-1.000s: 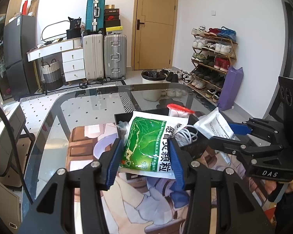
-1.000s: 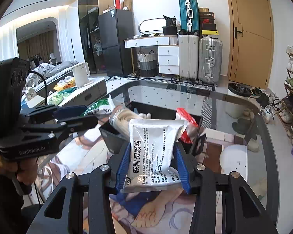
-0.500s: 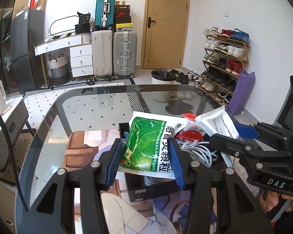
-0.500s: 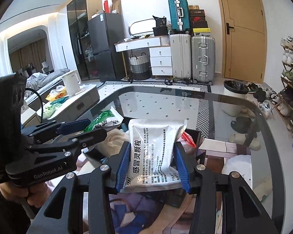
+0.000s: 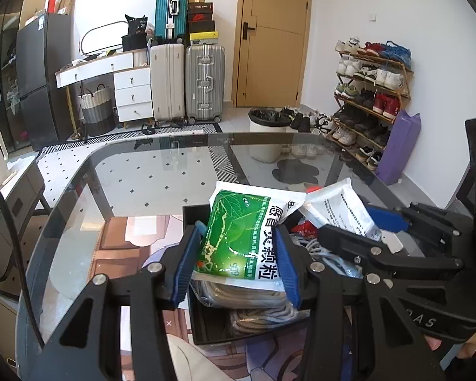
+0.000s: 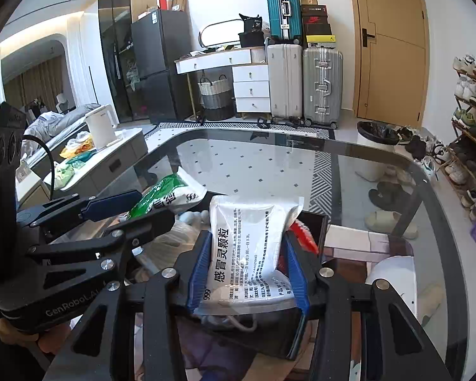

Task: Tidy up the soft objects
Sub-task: 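Carry the green and white packets over the black box with both grippers, then open both grippers to drop the packets into the black box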

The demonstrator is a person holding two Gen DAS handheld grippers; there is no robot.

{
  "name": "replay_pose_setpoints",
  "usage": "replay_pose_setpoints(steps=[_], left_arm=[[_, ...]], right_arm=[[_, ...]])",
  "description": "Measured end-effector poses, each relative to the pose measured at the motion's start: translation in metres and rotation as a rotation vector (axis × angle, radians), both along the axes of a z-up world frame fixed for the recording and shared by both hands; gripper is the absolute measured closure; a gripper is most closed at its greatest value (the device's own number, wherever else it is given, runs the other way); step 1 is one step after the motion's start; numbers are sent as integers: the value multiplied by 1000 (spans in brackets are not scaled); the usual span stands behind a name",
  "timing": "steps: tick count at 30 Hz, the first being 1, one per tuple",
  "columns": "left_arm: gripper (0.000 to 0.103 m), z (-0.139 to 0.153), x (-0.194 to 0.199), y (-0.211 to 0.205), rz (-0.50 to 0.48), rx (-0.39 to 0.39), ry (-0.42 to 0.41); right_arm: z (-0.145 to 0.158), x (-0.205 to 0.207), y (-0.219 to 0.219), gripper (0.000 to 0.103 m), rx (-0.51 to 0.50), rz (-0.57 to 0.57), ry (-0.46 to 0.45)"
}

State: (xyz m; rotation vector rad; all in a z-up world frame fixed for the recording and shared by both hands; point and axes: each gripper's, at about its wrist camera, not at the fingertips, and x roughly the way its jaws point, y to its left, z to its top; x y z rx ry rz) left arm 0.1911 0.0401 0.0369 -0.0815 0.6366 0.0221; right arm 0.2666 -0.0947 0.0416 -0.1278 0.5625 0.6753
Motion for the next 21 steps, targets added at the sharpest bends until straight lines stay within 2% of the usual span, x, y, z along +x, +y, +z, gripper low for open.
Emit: replay_pose_setpoints(steps=[4,8,10,12,16,18,21], left_arm=[[56,-5,3,-3,-3,21,11],[54,-5,5,-4,-10,24,18],[54,-4,5,-5,-14,28,23],[47,-4,2,-3,-20,28,31],[40,-2,-4,-5,-44,24,28],[26,1,-9,-7,-44,31,22],[17,5,-20,-6,-39,27,5]], right_arm=[[-2,4,0,56,-5,5,1],[-3,6,-3,49,-2,10,-8],[-1,2,-3,43,-10,18,-28],[0,-2,-8,32,-5,20,-41],[2,-9,-19,24,17,12,-50],[3,-14,-26,15,27,13,-58],[3,-23,-35,9,42,12,-69]])
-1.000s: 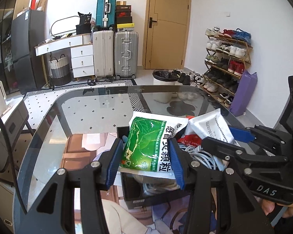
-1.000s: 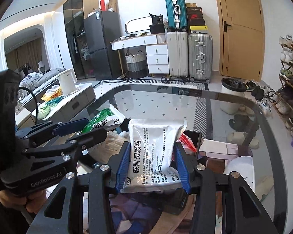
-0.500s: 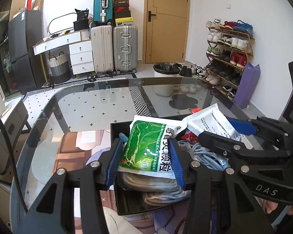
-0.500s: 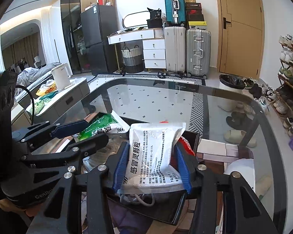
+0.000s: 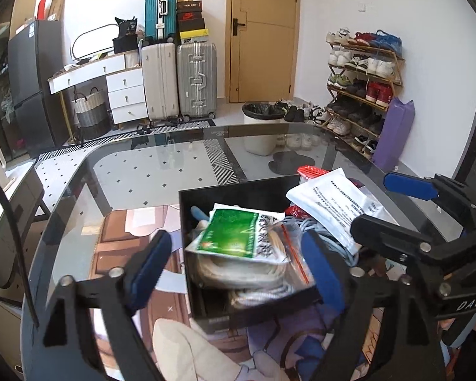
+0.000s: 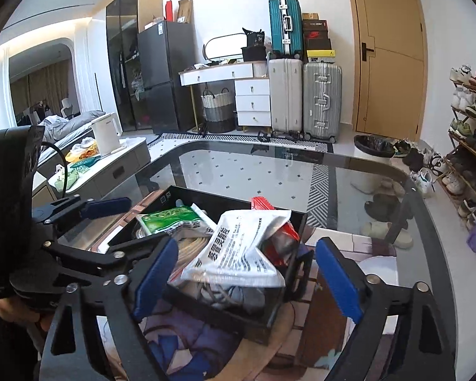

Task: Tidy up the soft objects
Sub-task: 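Open both grippers to drop the packets into the black box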

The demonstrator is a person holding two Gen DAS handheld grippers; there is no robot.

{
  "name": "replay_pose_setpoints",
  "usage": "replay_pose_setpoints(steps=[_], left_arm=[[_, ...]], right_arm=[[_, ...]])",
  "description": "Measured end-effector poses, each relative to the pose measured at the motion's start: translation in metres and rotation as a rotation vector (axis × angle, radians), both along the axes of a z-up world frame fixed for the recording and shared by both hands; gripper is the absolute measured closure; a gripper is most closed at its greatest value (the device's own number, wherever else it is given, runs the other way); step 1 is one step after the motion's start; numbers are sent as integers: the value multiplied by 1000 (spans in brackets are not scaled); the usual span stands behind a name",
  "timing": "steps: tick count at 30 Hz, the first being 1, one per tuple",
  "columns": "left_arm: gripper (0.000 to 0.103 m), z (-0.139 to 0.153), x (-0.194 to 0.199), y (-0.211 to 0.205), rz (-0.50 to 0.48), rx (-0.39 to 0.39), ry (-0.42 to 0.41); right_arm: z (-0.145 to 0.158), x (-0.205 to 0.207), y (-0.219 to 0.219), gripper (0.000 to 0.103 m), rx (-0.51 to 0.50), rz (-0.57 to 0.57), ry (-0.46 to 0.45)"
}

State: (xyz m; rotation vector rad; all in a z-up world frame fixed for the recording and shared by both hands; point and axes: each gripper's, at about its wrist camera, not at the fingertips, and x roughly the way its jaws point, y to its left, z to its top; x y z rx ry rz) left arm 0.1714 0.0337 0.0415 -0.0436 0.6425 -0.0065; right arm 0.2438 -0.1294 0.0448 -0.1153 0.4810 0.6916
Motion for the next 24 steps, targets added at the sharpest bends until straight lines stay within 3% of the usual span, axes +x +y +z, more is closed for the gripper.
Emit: replay_pose_setpoints(steps=[2,5,15,24], left_arm=[[12,2,-7,2,-6,-12,-7],[0,4,-17,5,7,-7,-26],[0,3,-52,9,36,23,-77],[0,-9,-68,22,67,4,-98]], right_arm=[[-1,-7,-7,3,14,4,-7],[1,-18,-11,3,29,7,-26],[-7,-59,-26,1,76,41,-103],[-20,-72,-34,1,83,43,-109]])
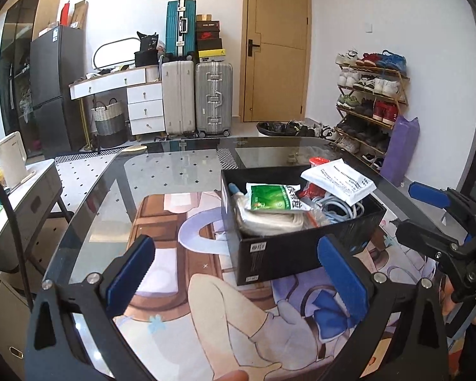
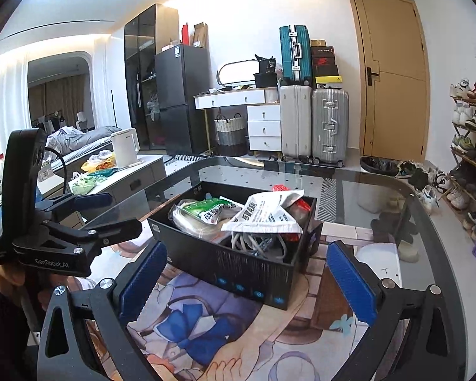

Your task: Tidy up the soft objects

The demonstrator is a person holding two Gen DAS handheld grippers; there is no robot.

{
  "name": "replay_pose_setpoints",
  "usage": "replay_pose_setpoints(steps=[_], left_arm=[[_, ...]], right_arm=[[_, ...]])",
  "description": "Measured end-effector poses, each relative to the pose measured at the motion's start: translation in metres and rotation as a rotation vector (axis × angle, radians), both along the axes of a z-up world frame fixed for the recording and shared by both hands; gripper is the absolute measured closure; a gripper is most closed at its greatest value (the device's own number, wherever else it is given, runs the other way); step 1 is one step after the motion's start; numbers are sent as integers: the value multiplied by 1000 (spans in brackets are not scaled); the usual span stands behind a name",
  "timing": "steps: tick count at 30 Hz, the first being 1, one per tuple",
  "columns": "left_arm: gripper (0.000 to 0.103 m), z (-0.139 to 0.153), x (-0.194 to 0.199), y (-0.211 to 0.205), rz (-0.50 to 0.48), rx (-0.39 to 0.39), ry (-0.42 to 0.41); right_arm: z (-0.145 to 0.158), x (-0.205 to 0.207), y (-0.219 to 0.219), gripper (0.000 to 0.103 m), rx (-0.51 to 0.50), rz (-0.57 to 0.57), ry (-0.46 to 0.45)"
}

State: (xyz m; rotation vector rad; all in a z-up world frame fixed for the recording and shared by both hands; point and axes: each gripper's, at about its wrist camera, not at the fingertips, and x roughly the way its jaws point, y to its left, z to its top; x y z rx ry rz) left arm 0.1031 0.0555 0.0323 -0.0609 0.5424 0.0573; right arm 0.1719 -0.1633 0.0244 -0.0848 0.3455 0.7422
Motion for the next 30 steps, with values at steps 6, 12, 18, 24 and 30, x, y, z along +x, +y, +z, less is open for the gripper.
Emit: replay_pose_setpoints(steps=[6,12,18,24,30], left_arm=[[0,-6,-7,1,3,-8,-22],[0,-9,-8,-2,2,-5,-47],[0,-12,-9,-7,-7,3,-55],[0,-12,-12,-9,-6,8,-65],[0,-11,-13,-9,-2,9,-71]], right_arm=[[-5,-4,-3,1,6,-8,-17],[-12,-7,-4,1,-8,-15,-27],[-10,-10,-6,1,-3,-26,-37],[-9,-15,-7,1,-2,-26,-62],[-9,-19,-10,1,16,-25,-80]])
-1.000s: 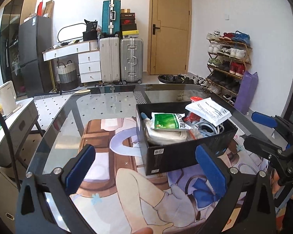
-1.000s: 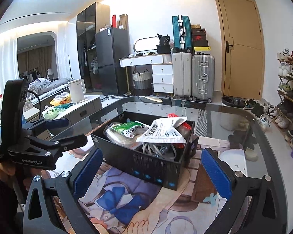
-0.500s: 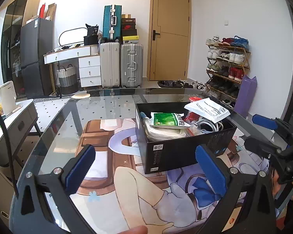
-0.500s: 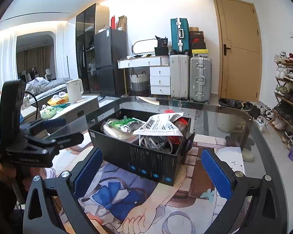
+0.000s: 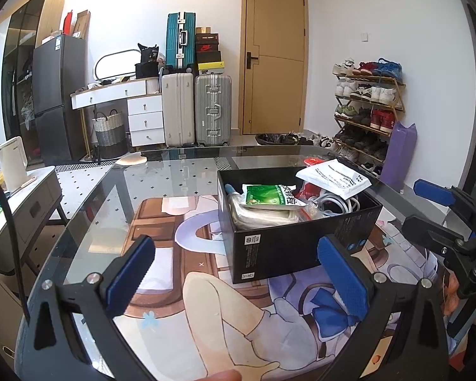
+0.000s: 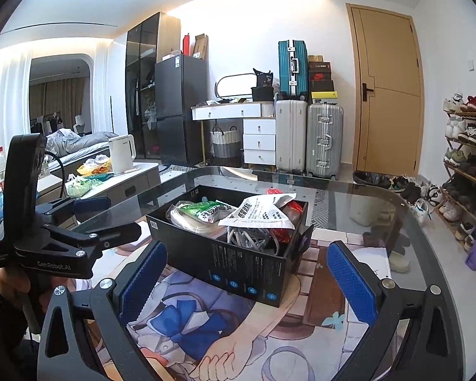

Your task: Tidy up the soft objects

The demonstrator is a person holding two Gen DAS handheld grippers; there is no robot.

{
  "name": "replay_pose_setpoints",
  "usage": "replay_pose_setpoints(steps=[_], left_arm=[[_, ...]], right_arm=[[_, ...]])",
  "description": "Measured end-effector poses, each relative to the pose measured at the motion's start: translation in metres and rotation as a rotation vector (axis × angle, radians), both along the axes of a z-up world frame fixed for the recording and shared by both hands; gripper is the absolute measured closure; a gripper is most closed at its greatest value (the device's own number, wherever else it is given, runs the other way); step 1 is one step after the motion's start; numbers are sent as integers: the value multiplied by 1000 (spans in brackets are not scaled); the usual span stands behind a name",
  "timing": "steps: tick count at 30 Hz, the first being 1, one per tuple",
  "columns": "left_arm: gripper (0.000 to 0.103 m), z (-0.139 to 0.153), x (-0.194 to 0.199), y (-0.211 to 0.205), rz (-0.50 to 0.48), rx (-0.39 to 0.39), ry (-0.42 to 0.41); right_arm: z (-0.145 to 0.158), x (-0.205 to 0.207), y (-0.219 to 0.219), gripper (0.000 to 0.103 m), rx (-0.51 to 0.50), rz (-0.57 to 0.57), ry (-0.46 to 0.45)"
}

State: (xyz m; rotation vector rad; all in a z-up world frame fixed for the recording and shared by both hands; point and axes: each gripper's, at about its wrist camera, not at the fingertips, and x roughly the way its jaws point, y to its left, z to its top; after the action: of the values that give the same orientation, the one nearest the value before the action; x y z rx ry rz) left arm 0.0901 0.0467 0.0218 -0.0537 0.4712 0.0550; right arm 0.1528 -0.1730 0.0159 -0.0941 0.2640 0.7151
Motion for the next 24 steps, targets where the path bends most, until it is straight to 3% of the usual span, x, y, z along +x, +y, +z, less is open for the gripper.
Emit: replay_pose_setpoints(steps=[24], left_arm=[[0,2,-2,1,10,0,-9]], right_arm=[[1,1,-2,1,12,-8,5]])
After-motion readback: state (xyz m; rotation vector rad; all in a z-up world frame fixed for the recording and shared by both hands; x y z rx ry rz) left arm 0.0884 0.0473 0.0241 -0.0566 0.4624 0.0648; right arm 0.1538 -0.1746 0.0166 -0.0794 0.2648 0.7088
